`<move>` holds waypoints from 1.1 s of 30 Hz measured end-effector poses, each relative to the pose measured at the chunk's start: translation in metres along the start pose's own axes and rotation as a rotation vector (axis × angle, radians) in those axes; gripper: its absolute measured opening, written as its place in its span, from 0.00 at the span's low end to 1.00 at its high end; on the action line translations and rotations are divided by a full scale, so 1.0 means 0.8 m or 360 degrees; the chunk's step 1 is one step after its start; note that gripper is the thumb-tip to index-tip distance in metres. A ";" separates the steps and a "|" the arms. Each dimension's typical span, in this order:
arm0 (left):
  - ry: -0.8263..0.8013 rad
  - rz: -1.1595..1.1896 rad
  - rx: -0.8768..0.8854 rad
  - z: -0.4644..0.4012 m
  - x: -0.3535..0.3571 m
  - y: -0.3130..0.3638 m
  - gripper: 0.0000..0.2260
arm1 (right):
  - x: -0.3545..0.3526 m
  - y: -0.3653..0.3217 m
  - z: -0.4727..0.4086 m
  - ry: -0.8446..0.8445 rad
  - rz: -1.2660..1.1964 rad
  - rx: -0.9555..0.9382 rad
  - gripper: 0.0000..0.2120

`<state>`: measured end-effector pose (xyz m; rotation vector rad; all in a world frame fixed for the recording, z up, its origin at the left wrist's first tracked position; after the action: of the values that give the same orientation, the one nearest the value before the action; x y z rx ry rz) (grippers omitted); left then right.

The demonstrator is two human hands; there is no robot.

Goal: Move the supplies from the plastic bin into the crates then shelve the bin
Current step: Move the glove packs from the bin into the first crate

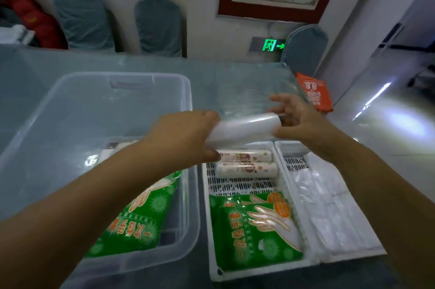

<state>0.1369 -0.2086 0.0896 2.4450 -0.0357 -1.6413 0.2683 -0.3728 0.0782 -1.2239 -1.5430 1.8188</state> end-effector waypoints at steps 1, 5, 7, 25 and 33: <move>-0.0039 -0.0094 0.0072 -0.010 0.011 0.022 0.24 | -0.012 0.018 0.004 -0.0098 0.0161 -0.0014 0.32; -0.0278 -0.0295 0.0109 -0.030 0.079 0.090 0.23 | -0.041 0.099 0.004 -0.0253 0.1012 -0.0210 0.28; -0.0338 -0.0475 0.0065 -0.025 0.121 0.113 0.22 | -0.041 0.137 0.001 -0.0302 0.1184 -0.0274 0.27; -0.0083 -0.0113 -0.0875 0.050 0.309 0.067 0.23 | -0.018 0.286 -0.003 -0.0157 0.1745 -0.0804 0.28; 0.0079 0.0421 -0.1390 0.023 0.325 0.034 0.38 | -0.006 0.305 -0.019 -0.0395 0.1847 -0.0725 0.48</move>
<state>0.2222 -0.2717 -0.1498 1.7159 0.2887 -1.1337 0.3315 -0.4339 -0.1499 -2.5681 -1.5282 2.3824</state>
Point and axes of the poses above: each hand's wrist, its own z-axis away from the middle knuckle, its own x-axis out of the palm, y = z × x, the point moved 7 cm from there along -z, towards the middle knuckle, and after that the axes turned 15 degrees about y, right-handed, at the moved point
